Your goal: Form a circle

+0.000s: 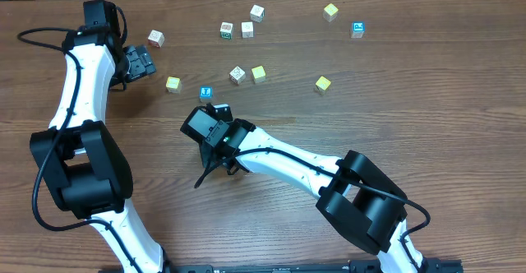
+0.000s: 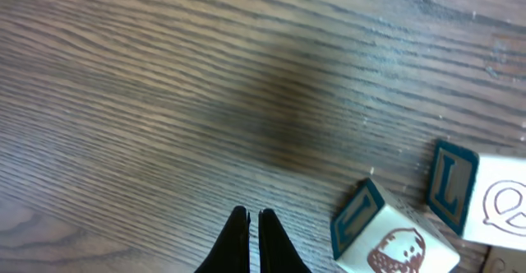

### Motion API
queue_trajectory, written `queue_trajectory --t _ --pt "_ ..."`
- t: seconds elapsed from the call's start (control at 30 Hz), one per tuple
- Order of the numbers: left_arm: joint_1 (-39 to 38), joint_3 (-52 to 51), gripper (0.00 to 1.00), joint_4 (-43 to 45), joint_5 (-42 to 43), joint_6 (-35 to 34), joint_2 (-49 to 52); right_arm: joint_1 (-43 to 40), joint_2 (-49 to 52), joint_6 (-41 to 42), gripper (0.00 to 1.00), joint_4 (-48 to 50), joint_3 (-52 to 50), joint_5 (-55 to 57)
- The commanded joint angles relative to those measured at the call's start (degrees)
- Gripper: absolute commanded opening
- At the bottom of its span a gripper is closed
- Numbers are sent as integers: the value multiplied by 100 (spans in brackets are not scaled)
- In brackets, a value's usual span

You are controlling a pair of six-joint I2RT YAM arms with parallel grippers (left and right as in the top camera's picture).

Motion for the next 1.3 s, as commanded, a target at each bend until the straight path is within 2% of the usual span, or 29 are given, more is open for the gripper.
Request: queue_trajectory --t 0.0,0.3,1.27 --pt "-39 -35 100 11 -28 46 -57 -9 -11 26 4 -48 -13 127" --pt "-39 -35 100 11 -28 46 -57 -59 -7 24 4 -155 -13 557" --pt "-39 -35 100 11 -28 46 -57 -39 15 155 4 -540 -15 525"
